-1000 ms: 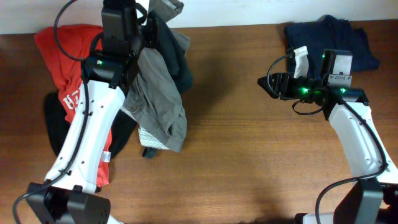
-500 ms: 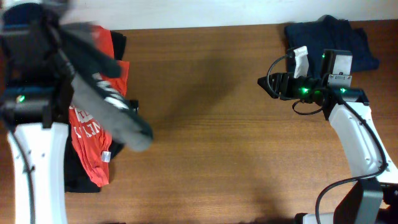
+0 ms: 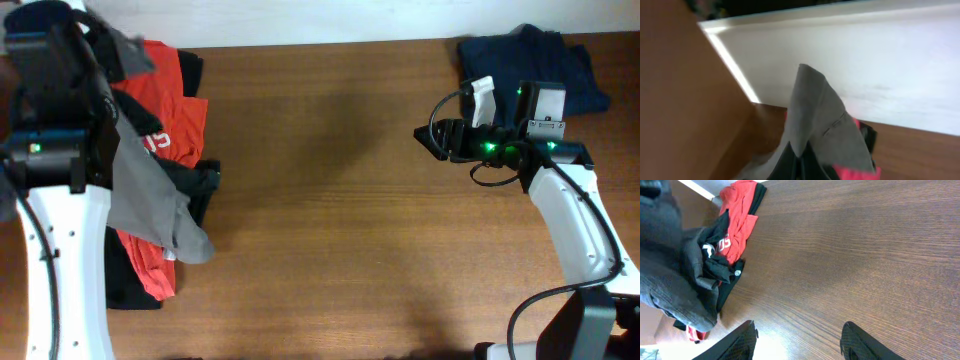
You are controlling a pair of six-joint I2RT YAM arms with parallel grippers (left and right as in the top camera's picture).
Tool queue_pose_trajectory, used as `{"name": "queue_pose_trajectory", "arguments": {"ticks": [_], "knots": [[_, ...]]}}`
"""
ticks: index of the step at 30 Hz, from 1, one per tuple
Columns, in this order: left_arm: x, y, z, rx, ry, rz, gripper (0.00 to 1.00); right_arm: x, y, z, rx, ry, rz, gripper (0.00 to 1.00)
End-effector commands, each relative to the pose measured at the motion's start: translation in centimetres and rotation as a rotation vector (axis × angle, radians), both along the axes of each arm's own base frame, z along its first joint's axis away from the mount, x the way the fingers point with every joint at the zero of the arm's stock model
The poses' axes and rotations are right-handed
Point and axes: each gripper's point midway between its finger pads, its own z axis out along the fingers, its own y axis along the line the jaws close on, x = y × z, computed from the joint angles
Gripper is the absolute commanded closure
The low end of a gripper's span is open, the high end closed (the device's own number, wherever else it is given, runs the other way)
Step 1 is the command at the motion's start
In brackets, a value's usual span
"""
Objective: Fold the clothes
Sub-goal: 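Lift the grey shorts with the left gripper and drag toward table center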
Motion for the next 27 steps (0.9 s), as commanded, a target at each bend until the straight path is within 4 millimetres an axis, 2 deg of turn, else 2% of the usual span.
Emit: {"name": "queue_pose_trajectory", "arguments": {"ticks": [1,4,5,6,7,11,14,15,17,19,21,25,27], "knots": [[1.5,-3.3,1.1,-0.066,-0.056,-0.176,1.0,0.1,-0.1,0.9,-0.004,-0.023,-0.003,0.41],[2.3,-6.8,2.7,-0.091,-0.119,-0.326,0.99,0.1,-0.1,0.9,-0.004,-0.023,-0.003,0.41],[2.5,-10.2,3.5,-0.108,-0.15,-0.446,0.99,0.2,-0.1,1.0,-0.004,-0.024,-0.004,0.41],[2.4,-11.6,3.7,-0.116,-0.157,-0.493,0.99,0.2,-0.1,1.0,-0.004,-0.024,-0.004,0.41],[2.2,-14.6,4.0,-0.128,-0.166,-0.581,0.99,0.2,-0.2,0.9,-0.004,-0.023,-0.005,0.41],[0.7,-21.8,4.0,-0.168,-0.157,-0.77,1.0,0.4,-0.6,0.6,-0.03,-0.021,-0.026,0.41],[-0.5,-26.0,3.6,-0.178,-0.14,-0.871,1.0,0.5,-0.9,0.5,-0.045,-0.021,-0.039,0.41],[-0.8,-27.8,3.0,-0.175,-0.121,-0.909,1.0,0.6,-0.9,0.5,-0.045,-0.024,-0.039,0.41],[-0.9,-29.9,1.5,-0.181,-0.079,-0.947,1.0,0.6,-0.9,0.6,-0.046,-0.026,-0.04,0.41],[-0.5,-31.0,0.2,-0.183,-0.046,-0.964,1.0,0.6,-1.0,0.5,-0.048,-0.027,-0.042,0.41],[0.9,-33.1,-3.4,-0.186,0.034,-0.982,1.0,0.8,-1.4,0.3,-0.071,-0.021,-0.066,0.41],[3.5,-35.1,-9.4,-0.189,0.149,-0.981,1.0,1.1,-2.4,0.0,-0.081,-0.001,-0.114,0.41],[4.9,-35.9,-12.3,-0.199,0.19,-0.973,1.0,1.2,-3.6,0.0,-0.068,0.016,-0.159,0.41]]}}
